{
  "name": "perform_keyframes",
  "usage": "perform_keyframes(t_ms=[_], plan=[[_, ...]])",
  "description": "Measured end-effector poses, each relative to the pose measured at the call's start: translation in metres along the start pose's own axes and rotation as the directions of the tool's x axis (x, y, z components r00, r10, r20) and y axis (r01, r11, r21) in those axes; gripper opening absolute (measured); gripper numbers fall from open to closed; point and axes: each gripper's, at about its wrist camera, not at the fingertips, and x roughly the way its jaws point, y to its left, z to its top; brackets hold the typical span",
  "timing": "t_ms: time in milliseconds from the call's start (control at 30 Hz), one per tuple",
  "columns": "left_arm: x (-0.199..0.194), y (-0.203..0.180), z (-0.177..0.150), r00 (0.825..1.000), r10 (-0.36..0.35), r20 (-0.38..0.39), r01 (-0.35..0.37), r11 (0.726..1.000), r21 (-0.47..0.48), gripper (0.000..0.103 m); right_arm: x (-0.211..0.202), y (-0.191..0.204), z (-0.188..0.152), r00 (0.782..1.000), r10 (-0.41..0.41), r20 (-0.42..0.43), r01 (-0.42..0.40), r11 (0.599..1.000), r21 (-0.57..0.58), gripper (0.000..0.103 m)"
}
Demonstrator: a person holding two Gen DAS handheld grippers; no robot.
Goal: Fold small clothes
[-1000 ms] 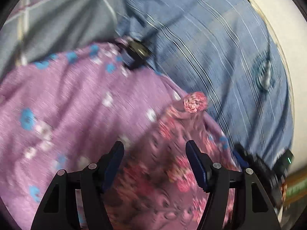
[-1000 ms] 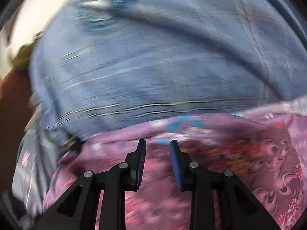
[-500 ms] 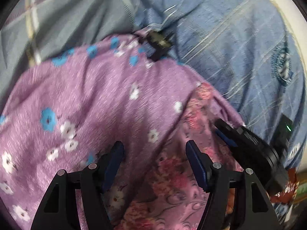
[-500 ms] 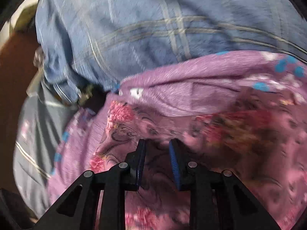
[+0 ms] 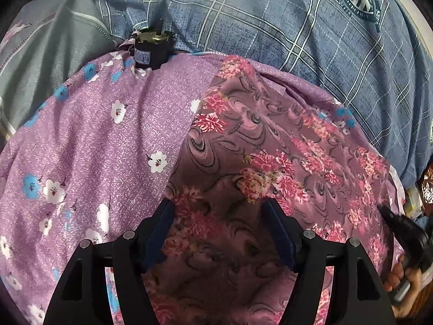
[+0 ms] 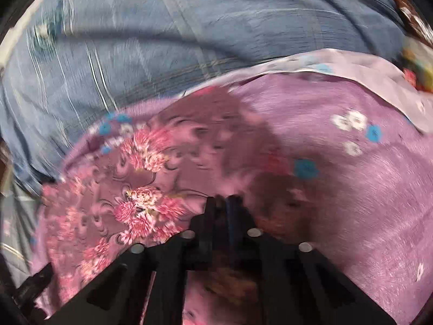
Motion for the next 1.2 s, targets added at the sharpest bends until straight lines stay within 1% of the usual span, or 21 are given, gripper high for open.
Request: perform_keyframes(t_ms=[67,100,167,200,233,300,333,367,400,433,467,500,533,600,700,833,900,967,1067,1100,1200], plan=[[-0.007,0.0,0.0,0.999,0.014,0.036,-0.014,1.0,0.003,0.068,-0.027,0.001,-0.008,0.999,-0.02,0.047,0.021,1.0,-0.019,0.017],[-0.013,-0.004,-0.003,0.998,0.022,0.056,-0.022,1.0,0.012,0.068,-0.036,0.003,-0.013,0.998,-0.01,0.068,0.012,1.0,-0.029,0.023],[-0.022,-0.01,-0.007,0.995,0.041,0.095,-0.045,0.998,0.041,0.069,-0.056,0.01,-0.027,0.994,0.041,0.097,-0.035,0.997,-0.064,0.025],[-0.022,-0.01,-0.008,0.994,0.049,0.094,-0.054,0.997,0.051,0.069,-0.06,0.016,-0.036,0.993,0.063,0.103,-0.054,0.995,-0.088,0.025],[-0.019,-0.011,-0.01,0.994,0.074,0.079,-0.079,0.995,0.064,0.069,-0.064,0.02,-0.045,0.992,0.067,0.108,-0.056,0.993,-0.109,0.029],[-0.005,-0.01,-0.016,0.989,0.145,0.029,-0.147,0.985,0.09,0.071,-0.053,0.022,-0.065,0.996,0.038,0.078,-0.027,0.99,-0.137,0.034],[-0.001,-0.009,-0.019,0.989,0.149,0.015,-0.149,0.984,0.096,0.071,-0.041,0.021,-0.074,0.999,-0.004,0.039,0.009,0.99,-0.141,0.034],[-0.003,-0.009,-0.02,0.989,0.147,0.022,-0.148,0.985,0.089,0.071,-0.034,0.019,-0.08,0.999,-0.014,0.034,0.019,0.989,-0.148,0.034],[-0.009,-0.011,-0.021,0.988,0.149,0.035,-0.152,0.984,0.089,0.069,-0.038,0.021,-0.083,0.997,-0.017,0.069,0.028,0.986,-0.163,0.034],[-0.013,-0.013,-0.021,0.988,0.148,0.049,-0.153,0.984,0.097,0.069,-0.042,0.026,-0.082,0.997,-0.035,0.073,0.048,0.982,-0.181,0.037],[-0.018,-0.017,-0.023,0.986,0.15,0.078,-0.158,0.981,0.114,0.069,-0.047,0.031,-0.081,0.997,-0.026,0.076,0.04,0.982,-0.185,0.037],[-0.02,-0.02,-0.024,0.982,0.159,0.098,-0.171,0.978,0.123,0.069,-0.052,0.033,-0.079,0.995,0.007,0.095,0.011,0.983,-0.181,0.037],[-0.025,-0.024,-0.027,0.975,0.18,0.129,-0.196,0.972,0.13,0.069,-0.057,0.038,-0.079,0.991,0.049,0.121,-0.026,0.983,-0.184,0.037],[-0.031,-0.033,-0.032,0.965,0.191,0.178,-0.219,0.964,0.153,0.069,-0.064,0.054,-0.082,0.984,0.092,0.154,-0.056,0.974,-0.221,0.037],[-0.039,-0.045,-0.04,0.955,0.202,0.216,-0.244,0.951,0.188,0.069,-0.059,0.075,-0.088,0.977,0.161,0.142,-0.119,0.957,-0.264,0.036],[-0.042,-0.058,-0.045,0.941,0.211,0.265,-0.273,0.935,0.225,0.069,-0.035,0.098,-0.096,0.985,0.155,0.071,-0.128,0.946,-0.298,0.037],[-0.042,-0.061,-0.045,0.938,0.21,0.276,-0.278,0.931,0.237,0.069,-0.021,0.102,-0.098,0.99,0.135,0.044,-0.115,0.944,-0.309,0.038],[-0.043,-0.063,-0.046,0.937,0.209,0.281,-0.278,0.931,0.236,0.069,-0.017,0.105,-0.1,0.991,0.121,0.06,-0.093,0.935,-0.344,0.038],[-0.045,-0.066,-0.046,0.936,0.202,0.288,-0.275,0.931,0.24,0.069,-0.022,0.101,-0.098,0.988,0.142,0.06,-0.115,0.939,-0.325,0.038],[-0.046,-0.068,-0.047,0.935,0.2,0.292,-0.275,0.931,0.241,0.069,-0.026,0.099,-0.097,0.986,0.154,0.07,-0.125,0.941,-0.315,0.038],[-0.046,-0.072,-0.049,0.933,0.2,0.299,-0.278,0.928,0.248,0.069,-0.04,0.094,-0.094,0.979,0.151,0.136,-0.102,0.943,-0.315,0.038]])
